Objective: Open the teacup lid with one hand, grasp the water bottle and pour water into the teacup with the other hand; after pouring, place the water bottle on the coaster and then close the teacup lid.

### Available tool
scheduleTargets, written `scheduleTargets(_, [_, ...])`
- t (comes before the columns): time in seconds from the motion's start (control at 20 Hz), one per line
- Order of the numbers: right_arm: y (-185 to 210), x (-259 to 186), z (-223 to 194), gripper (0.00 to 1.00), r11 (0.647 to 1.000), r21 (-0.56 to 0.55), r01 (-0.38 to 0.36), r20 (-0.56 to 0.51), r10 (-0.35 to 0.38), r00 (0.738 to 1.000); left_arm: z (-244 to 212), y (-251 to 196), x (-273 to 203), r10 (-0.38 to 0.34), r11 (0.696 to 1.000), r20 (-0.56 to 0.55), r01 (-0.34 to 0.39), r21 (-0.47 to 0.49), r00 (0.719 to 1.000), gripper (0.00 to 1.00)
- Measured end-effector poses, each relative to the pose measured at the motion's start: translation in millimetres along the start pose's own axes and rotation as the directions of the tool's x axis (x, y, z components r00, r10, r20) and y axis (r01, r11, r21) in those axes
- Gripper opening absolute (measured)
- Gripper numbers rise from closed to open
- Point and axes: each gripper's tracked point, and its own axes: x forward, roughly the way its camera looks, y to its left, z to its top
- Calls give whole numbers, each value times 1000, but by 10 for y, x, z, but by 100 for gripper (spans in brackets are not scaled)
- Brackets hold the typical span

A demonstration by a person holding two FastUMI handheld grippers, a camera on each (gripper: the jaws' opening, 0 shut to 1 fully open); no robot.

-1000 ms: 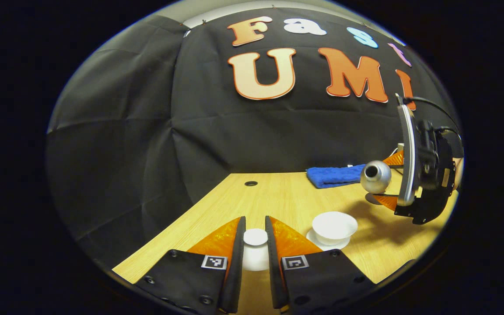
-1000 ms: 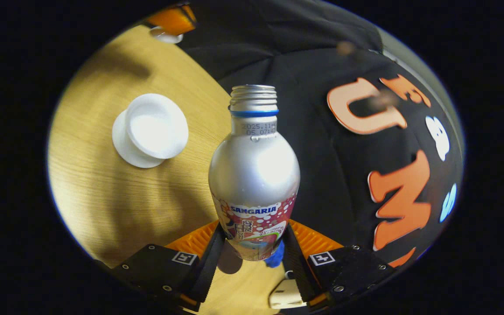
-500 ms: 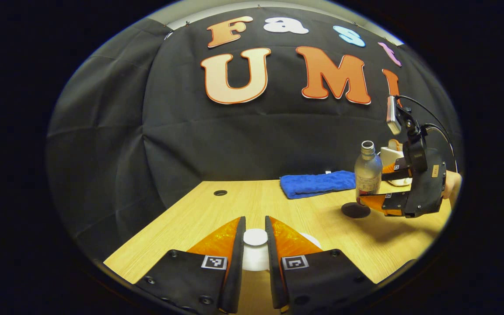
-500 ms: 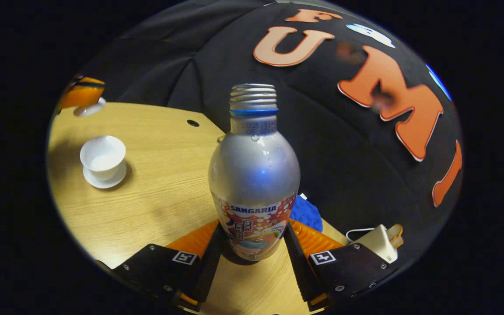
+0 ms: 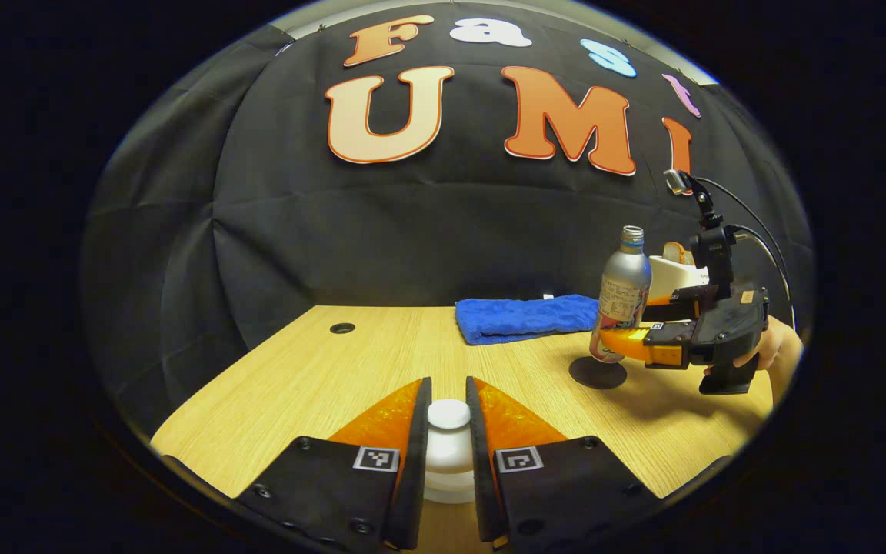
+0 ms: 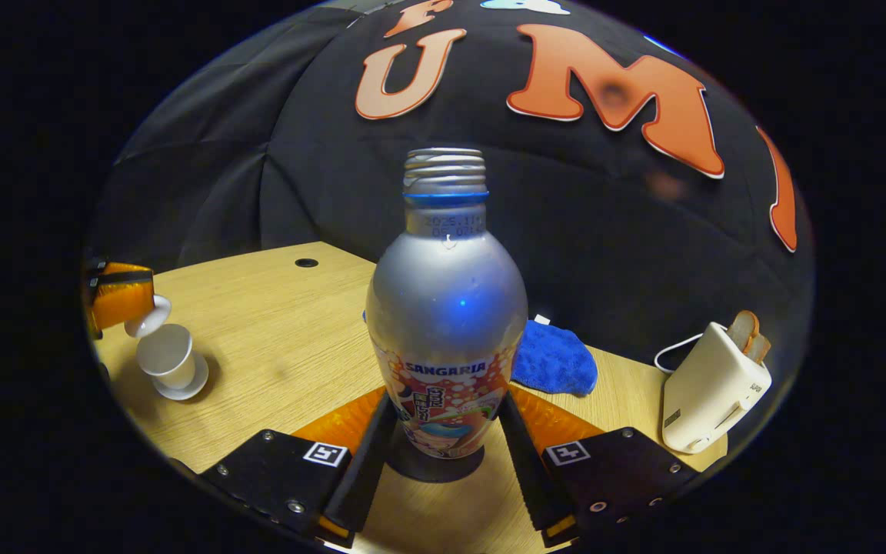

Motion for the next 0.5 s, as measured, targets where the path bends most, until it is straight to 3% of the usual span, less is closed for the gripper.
scheduleTargets(0.25, [-5,5,-9,78,999,53,-11,4,11,1000,-180,-116,78,-23,1000,-16,23,-5,1000,32])
scheduleTargets(0.5, [-7,18,-27,78,998,59,-11,7,10,1000,-368,-51,98,12,1000,-48,-11,23,999,32])
